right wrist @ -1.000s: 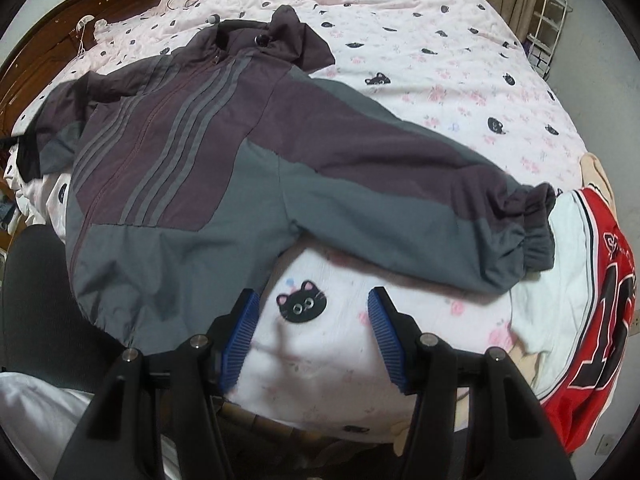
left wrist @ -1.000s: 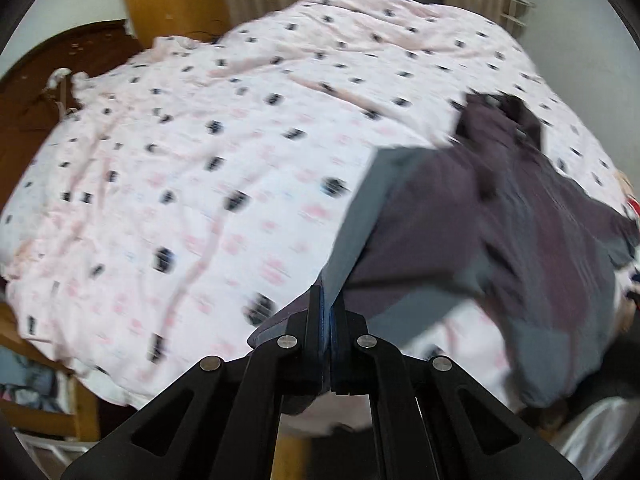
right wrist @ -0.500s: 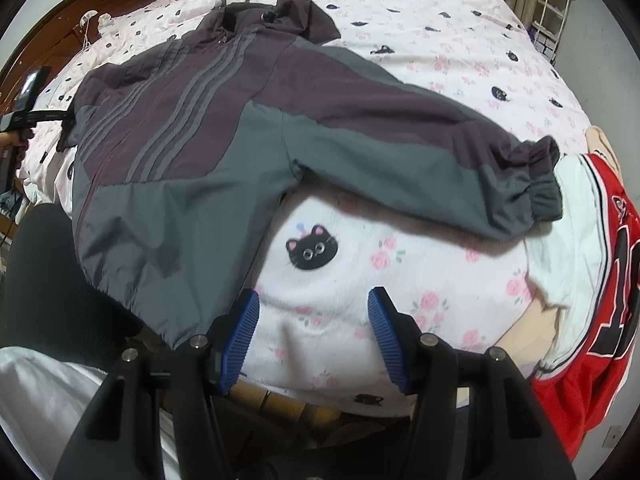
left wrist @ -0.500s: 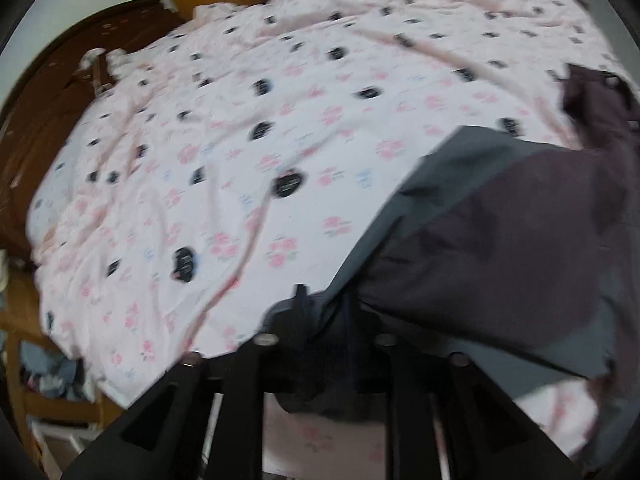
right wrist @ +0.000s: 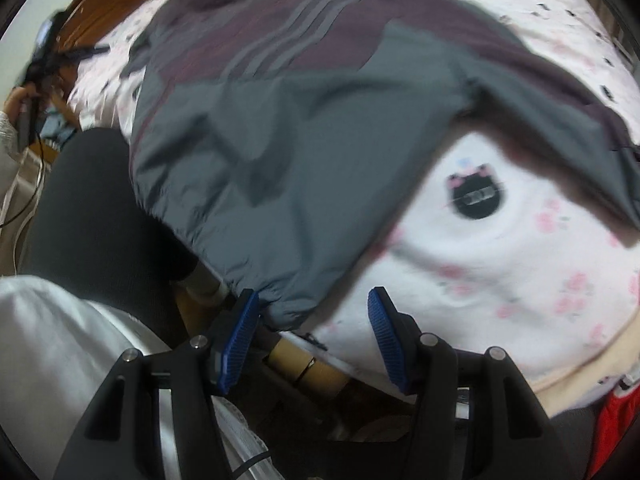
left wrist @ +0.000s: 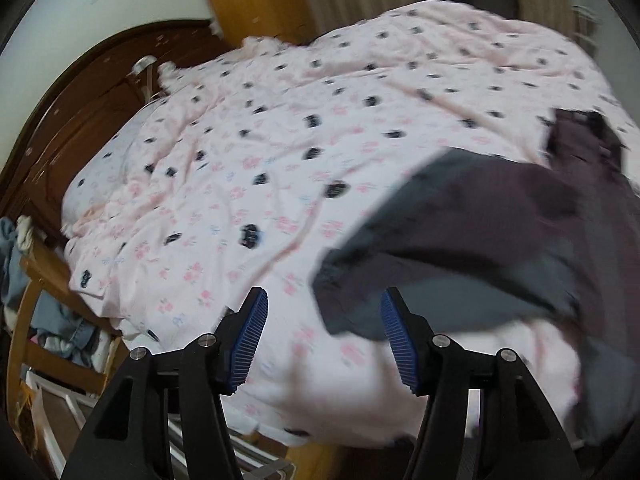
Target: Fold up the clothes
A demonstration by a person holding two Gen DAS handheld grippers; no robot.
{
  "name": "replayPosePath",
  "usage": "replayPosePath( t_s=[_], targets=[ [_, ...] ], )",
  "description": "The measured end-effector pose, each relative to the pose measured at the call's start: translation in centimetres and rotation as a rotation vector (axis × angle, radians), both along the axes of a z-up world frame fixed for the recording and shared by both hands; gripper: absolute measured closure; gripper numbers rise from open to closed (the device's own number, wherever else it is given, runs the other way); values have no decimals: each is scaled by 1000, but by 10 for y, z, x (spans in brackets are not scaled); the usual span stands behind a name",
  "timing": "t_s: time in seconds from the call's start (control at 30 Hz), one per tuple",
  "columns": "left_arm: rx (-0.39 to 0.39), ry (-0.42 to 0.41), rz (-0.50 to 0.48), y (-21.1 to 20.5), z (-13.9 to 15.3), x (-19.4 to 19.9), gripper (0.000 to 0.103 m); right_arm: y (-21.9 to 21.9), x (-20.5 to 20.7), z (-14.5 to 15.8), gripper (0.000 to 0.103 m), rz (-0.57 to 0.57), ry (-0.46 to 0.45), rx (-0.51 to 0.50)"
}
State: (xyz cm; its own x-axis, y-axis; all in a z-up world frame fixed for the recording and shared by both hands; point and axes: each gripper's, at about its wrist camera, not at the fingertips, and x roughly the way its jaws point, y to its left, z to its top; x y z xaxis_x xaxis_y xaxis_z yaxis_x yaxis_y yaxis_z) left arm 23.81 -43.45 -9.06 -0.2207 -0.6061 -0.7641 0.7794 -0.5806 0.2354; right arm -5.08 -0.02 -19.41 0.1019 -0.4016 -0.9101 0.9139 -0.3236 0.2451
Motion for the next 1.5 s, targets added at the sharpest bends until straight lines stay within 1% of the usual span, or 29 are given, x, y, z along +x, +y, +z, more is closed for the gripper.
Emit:
replayPosePath(
  t_s=[0.1,0.23,0.33,0.37,0.4,0.5,0.53,0.57,0.7,0.77,0.87,0.93,1.07,1.13,1.2,1.33,1.5],
  targets=[
    [43,27,-73,28,-2,-6,49,-5,4,-9,45,22,-31,3],
    [98,43,-181,71,-9,-21,49,-12,8,-21,45,46,-75,6],
    [126,38,-258,98,-16,-35,49,-12,-3,-25,47,18,-134,-12],
    [136,36,-280,105,-19,-40,49,-11,-6,-26,57,9,-149,-14],
    [146,34,-302,113,-21,-44,49,-10,-8,-27,70,1,-165,-16],
    [168,15,-371,135,-29,-55,49,-6,-12,-24,81,-7,-200,-31],
    [174,6,-395,143,-32,-58,49,-5,-13,-22,82,-8,-211,-37],
    [186,-4,-422,150,-34,-61,49,-3,-13,-20,85,-9,-222,-45],
    [230,-49,-547,180,-45,-71,49,4,-19,5,92,-23,-269,-98],
    [231,-72,-615,200,-51,-76,49,6,-22,18,93,-30,-291,-127],
    [235,-114,-680,226,-62,-86,49,9,-30,40,94,-47,-321,-184],
    [238,-123,-685,236,-69,-92,49,10,-36,55,95,-58,-333,-224],
    [283,-87,-640,238,-76,-105,49,14,-41,80,95,-68,-333,-279],
    [287,-77,-614,238,-77,-110,49,15,-43,93,96,-73,-334,-306],
    [305,-27,-598,238,-72,-111,49,16,-45,105,96,-77,-333,-332],
    [333,83,-572,241,-62,-112,49,26,-52,115,96,-100,-337,-360],
    [273,153,-477,242,-56,-114,49,35,-59,120,97,-119,-368,-402]
  ],
)
